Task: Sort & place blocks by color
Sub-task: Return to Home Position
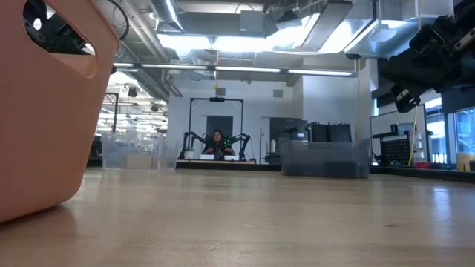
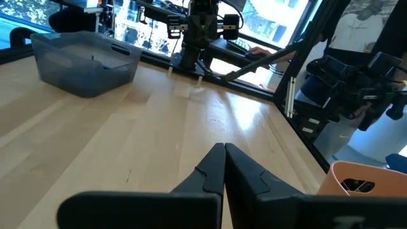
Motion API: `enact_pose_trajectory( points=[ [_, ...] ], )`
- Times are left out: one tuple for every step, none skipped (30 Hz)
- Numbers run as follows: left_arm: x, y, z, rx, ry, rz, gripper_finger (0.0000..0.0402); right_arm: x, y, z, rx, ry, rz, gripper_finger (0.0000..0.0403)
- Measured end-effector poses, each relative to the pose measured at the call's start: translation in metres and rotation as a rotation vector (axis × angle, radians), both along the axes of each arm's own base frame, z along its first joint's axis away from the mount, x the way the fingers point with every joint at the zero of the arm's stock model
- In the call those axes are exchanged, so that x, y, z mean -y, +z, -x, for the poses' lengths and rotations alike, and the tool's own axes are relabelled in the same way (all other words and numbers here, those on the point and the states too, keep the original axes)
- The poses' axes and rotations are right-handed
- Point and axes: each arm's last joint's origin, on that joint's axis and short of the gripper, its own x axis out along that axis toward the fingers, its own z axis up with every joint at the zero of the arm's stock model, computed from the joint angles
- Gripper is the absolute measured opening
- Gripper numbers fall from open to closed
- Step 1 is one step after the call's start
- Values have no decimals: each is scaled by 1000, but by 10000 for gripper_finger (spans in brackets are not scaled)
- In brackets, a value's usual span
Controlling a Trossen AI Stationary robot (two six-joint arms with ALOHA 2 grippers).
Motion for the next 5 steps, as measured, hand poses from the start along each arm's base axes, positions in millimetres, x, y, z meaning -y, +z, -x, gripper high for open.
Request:
enact_pose_trajectory(
  points=[
    [0,0,0,0,0,0,0,0,0,0,0,0,0,19],
    [0,0,0,0,0,0,0,0,0,0,0,0,0,19],
    [0,0,0,0,0,0,0,0,0,0,0,0,0,19],
    [0,0,0,0,0,0,0,0,0,0,0,0,0,19],
    [0,0,0,0,0,0,0,0,0,0,0,0,0,19]
  ],
)
